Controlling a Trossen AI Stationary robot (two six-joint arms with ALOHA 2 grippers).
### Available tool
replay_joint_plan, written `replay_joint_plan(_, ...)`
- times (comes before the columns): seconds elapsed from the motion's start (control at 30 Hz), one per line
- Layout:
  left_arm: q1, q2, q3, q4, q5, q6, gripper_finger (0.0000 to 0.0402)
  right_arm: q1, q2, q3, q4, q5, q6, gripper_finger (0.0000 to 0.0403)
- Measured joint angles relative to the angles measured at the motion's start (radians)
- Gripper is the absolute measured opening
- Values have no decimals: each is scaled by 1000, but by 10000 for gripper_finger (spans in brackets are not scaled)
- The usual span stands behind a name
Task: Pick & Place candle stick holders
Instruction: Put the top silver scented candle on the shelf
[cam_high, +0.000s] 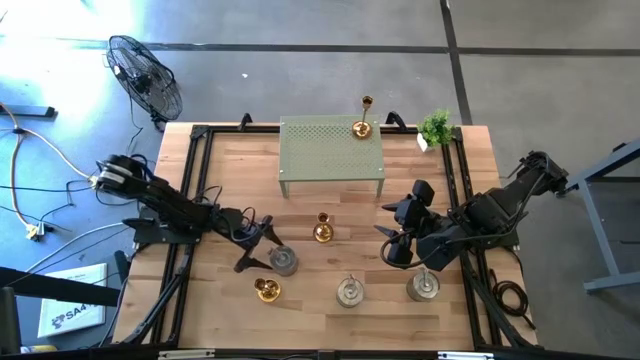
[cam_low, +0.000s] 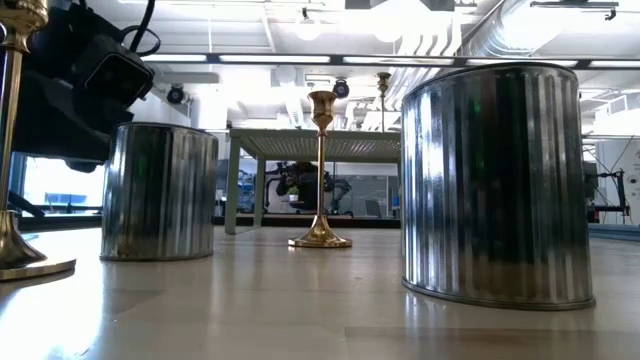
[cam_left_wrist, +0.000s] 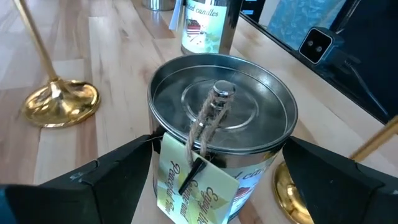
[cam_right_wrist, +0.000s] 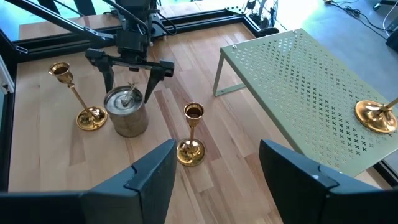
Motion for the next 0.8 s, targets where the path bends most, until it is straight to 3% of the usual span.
replay_joint_plan(0.47, 2, 211, 169, -17, 129, 47, 354, 0, 0, 0, 0, -3, 0, 224)
replay_joint_plan(0.8, 2, 220, 188, -16, 161, 79, 354, 0, 0, 0, 0, -4, 0, 224)
